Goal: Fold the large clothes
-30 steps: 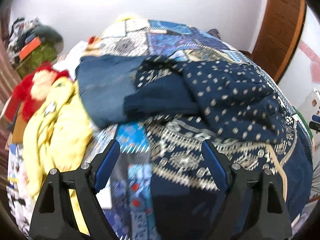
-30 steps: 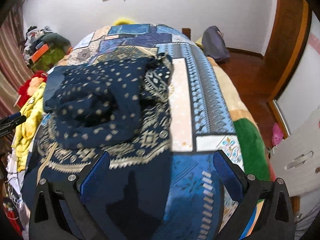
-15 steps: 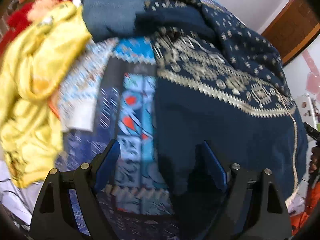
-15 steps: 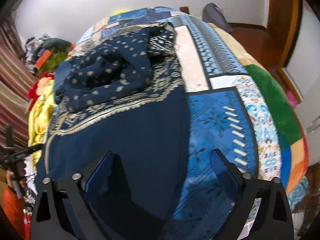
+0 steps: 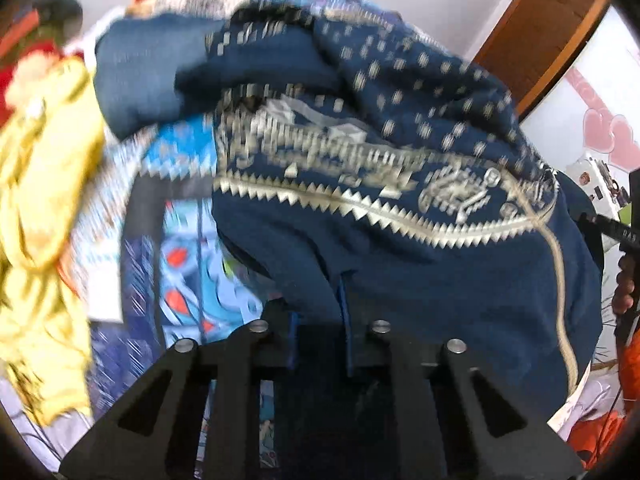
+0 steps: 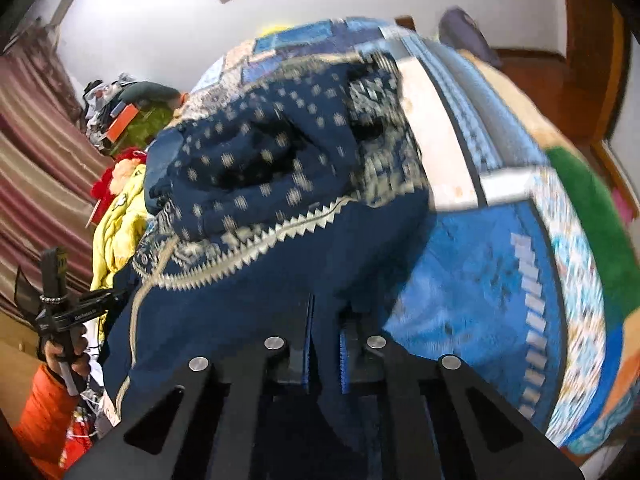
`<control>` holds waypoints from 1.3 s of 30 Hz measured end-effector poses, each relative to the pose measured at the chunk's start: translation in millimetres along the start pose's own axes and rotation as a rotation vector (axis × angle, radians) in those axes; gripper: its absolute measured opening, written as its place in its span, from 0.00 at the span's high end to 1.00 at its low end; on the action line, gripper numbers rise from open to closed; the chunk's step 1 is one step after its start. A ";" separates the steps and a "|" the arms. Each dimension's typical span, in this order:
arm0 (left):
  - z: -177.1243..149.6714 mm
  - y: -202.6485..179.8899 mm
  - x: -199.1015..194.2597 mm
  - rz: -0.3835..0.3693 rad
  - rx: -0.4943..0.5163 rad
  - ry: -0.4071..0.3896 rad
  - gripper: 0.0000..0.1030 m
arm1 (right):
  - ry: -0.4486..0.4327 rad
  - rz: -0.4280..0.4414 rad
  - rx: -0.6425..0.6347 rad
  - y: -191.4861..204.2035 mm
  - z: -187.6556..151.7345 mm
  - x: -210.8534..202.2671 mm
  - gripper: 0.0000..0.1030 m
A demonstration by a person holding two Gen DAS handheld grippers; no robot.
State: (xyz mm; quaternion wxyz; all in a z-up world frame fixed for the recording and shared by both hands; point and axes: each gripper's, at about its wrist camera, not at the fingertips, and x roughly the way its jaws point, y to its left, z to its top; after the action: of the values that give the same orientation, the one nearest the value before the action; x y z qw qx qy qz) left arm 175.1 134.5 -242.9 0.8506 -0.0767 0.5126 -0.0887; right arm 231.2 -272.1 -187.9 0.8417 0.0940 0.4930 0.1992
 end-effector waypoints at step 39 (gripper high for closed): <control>-27.2 39.6 15.7 -0.051 -0.151 0.161 0.31 | 0.077 -0.106 0.004 -5.7 -33.6 -4.0 0.08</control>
State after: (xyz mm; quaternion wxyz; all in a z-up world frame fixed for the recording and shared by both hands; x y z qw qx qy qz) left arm 161.1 168.3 -277.7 0.7959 -0.1461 0.5825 -0.0774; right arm 201.7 -280.2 -203.4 0.8312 0.0619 0.5298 0.1569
